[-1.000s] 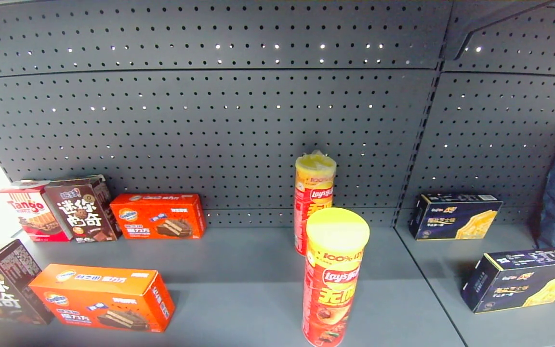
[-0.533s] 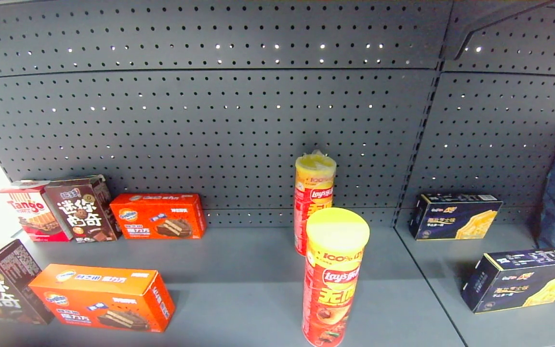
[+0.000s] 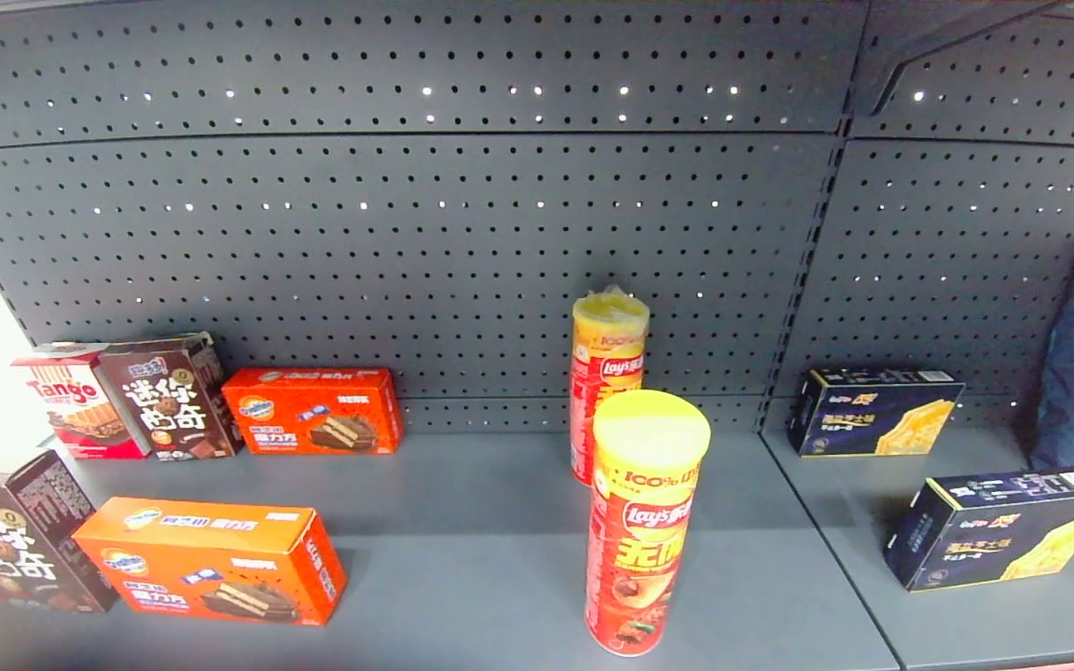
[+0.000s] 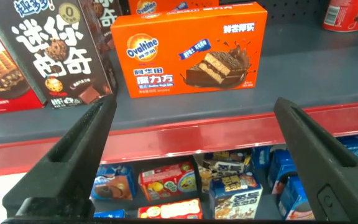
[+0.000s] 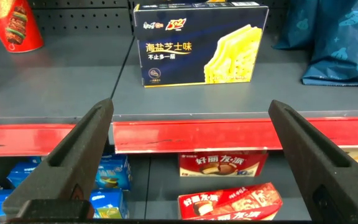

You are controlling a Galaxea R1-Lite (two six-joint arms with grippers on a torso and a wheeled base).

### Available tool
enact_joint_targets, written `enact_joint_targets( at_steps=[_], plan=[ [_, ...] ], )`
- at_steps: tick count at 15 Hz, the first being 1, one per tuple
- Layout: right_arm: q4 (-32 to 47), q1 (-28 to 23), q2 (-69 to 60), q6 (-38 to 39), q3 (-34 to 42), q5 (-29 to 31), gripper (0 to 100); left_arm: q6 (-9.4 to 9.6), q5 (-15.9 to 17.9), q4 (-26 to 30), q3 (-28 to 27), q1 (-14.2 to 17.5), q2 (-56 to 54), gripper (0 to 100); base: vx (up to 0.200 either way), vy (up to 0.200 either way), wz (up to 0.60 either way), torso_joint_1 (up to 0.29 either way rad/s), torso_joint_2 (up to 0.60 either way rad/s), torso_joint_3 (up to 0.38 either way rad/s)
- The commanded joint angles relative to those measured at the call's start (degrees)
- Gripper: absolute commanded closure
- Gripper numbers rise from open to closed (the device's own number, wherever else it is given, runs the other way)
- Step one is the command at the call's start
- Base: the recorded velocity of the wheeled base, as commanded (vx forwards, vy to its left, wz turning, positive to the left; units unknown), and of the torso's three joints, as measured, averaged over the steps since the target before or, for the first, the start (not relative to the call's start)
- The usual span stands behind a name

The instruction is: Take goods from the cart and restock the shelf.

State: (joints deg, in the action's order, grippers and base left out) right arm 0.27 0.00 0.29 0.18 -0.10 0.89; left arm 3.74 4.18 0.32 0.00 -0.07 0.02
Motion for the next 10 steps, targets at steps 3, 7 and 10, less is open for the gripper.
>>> enact_joint_targets(
  at_steps=[3, 7, 10],
  plan=[
    [0.0, 0.0, 0.1, 0.0, 0.0, 0.0, 0, -1.37, 0.0, -0.1, 0.0, 0.0, 0.0, 0, 0.000, -0.133, 0.00, -0.002, 0.00, 0.000],
    [0.0, 0.0, 0.1, 0.0, 0.0, 0.0, 0, -1.46, -0.1, -0.1, 0.0, 0.0, 0.0, 0, 0.000, 0.000, 0.00, 0.000, 0.00, 0.000],
    [0.0, 0.0, 0.1, -0.1, 0.0, 0.0, 0, -1.46, -0.1, -0.1, 0.0, 0.0, 0.0, 0, 0.000, 0.000, 0.00, 0.000, 0.00, 0.000]
  ],
)
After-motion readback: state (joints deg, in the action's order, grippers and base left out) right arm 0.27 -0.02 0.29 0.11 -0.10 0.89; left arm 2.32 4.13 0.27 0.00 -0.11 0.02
